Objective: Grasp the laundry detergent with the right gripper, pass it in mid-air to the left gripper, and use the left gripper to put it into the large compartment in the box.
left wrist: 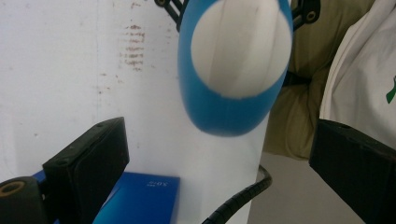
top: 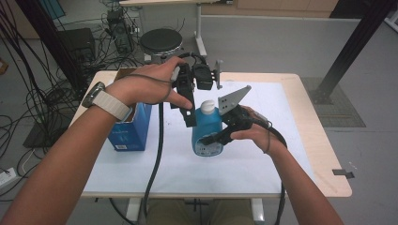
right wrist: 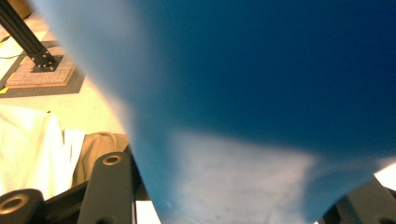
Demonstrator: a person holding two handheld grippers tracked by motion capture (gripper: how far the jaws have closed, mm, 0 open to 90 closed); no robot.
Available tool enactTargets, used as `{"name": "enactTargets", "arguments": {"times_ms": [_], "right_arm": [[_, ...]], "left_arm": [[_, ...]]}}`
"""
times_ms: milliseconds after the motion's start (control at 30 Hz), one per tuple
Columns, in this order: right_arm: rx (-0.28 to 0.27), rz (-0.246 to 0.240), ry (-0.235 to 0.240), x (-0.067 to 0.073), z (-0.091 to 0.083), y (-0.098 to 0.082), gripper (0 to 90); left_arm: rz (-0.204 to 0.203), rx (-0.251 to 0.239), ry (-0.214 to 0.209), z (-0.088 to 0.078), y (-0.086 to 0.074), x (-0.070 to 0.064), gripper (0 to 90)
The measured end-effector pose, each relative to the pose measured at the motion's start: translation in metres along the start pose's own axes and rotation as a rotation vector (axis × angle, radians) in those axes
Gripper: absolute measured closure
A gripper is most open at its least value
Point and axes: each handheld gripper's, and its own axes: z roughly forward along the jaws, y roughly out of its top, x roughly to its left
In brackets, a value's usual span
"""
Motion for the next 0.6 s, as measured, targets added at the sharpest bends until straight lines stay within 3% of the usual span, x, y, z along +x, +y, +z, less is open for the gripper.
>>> {"name": "enactTargets", "arguments": {"times_ms": [600], "right_arm": [[0.004, -0.006, 0.005, -0.001, 0.005, 0.002, 43.7]], "left_arm": [[0.022, 0.006, -0.01, 0.005, 0.017, 0.002, 6.1]]}}
